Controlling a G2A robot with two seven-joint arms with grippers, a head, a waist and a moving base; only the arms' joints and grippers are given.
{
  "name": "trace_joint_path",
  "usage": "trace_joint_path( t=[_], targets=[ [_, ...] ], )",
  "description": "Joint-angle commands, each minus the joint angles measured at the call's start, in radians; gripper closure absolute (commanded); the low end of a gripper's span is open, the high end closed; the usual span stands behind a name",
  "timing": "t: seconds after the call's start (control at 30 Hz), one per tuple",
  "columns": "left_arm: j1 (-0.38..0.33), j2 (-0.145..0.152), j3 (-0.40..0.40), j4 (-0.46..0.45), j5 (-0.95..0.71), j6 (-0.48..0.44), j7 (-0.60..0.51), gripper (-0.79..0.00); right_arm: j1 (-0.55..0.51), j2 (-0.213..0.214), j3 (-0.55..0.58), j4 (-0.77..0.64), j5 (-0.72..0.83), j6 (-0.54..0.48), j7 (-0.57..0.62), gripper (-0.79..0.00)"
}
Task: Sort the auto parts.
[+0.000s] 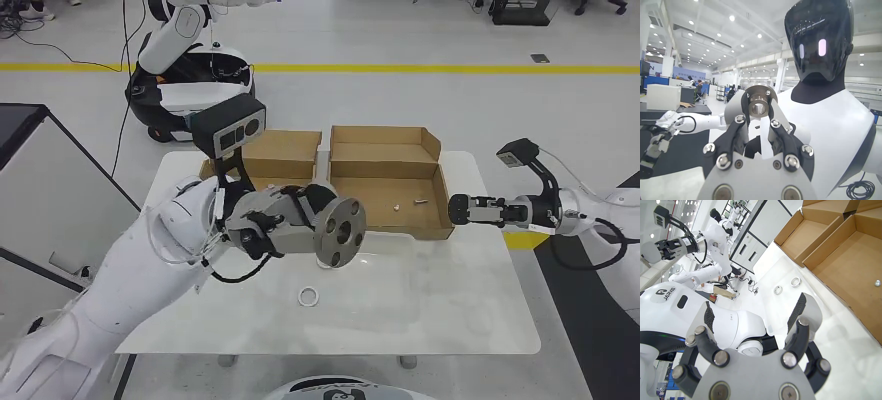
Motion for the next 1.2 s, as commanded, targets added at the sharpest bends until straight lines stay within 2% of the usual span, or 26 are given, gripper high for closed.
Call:
trace_joint_path(
  t=[0.0, 0.17, 0.3, 0.63, 0.8, 1.17],
  targets=[
    [0.005, -0.007, -0.003, -0.001, -0.005, -0.007, 0.029, 0.0, 0.0, 0.0, 0.0, 0.0, 0.0, 0.0, 0.0, -0.785],
    [0.012, -0.024, 0.001, -0.007, -0.073, -0.033, 0.078, 0.0, 0.0, 0.0, 0.0, 0.0, 0.0, 0.0, 0.0, -0.785],
    [0.02, -0.044, 0.008, -0.045, -0.198, -0.033, 0.06, 0.0, 0.0, 0.0, 0.0, 0.0, 0.0, 0.0, 0.0, -0.785],
    [0.063, -0.101, -0.033, -0.057, -0.513, -0.033, -0.203, 0.0, 0.0, 0.0, 0.0, 0.0, 0.0, 0.0, 0.0, -0.785],
    [0.067, -0.129, -0.032, -0.09, -0.578, -0.033, -0.203, 0.0, 0.0, 0.0, 0.0, 0.0, 0.0, 0.0, 0.0, -0.785],
    [0.094, -0.181, -0.076, -0.071, -0.616, 0.013, -0.248, 0.0, 0.0, 0.0, 0.0, 0.0, 0.0, 0.0, 0.0, -0.785]
  ],
)
